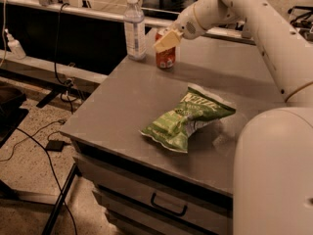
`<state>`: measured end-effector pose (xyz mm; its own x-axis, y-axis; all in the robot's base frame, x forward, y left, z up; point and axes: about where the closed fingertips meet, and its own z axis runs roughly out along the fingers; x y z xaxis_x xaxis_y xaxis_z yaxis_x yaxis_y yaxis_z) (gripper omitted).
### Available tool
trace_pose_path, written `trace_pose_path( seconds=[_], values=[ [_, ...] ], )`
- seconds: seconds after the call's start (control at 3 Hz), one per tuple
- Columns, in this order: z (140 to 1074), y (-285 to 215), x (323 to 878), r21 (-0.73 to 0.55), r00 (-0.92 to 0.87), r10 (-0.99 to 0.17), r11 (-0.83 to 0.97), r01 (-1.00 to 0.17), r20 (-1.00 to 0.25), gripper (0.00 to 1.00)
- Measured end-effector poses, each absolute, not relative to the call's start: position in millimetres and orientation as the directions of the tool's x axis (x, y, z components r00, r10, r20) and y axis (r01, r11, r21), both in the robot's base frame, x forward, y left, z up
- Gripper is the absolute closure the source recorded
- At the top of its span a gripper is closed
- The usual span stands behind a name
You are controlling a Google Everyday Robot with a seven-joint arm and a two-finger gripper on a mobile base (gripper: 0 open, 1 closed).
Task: Move coke can near blue plastic bottle
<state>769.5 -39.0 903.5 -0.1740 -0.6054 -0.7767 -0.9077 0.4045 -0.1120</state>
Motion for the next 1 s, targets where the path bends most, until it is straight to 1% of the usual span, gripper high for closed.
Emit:
trace_pose_path(
  seconds=[0.33,0.67,1.0],
  values=[
    [899,-24,776,-0.106,-0.176,-0.612,0.395,-0.913,-0.771,0.82],
    [902,-14,781,-0.1,-0.177,-0.605,0.395,-0.913,-0.776,0.51],
    [899,-12,781,-0.096,-0.178,-0.606,0.391,-0.915,-0.775,0.28]
  ],
)
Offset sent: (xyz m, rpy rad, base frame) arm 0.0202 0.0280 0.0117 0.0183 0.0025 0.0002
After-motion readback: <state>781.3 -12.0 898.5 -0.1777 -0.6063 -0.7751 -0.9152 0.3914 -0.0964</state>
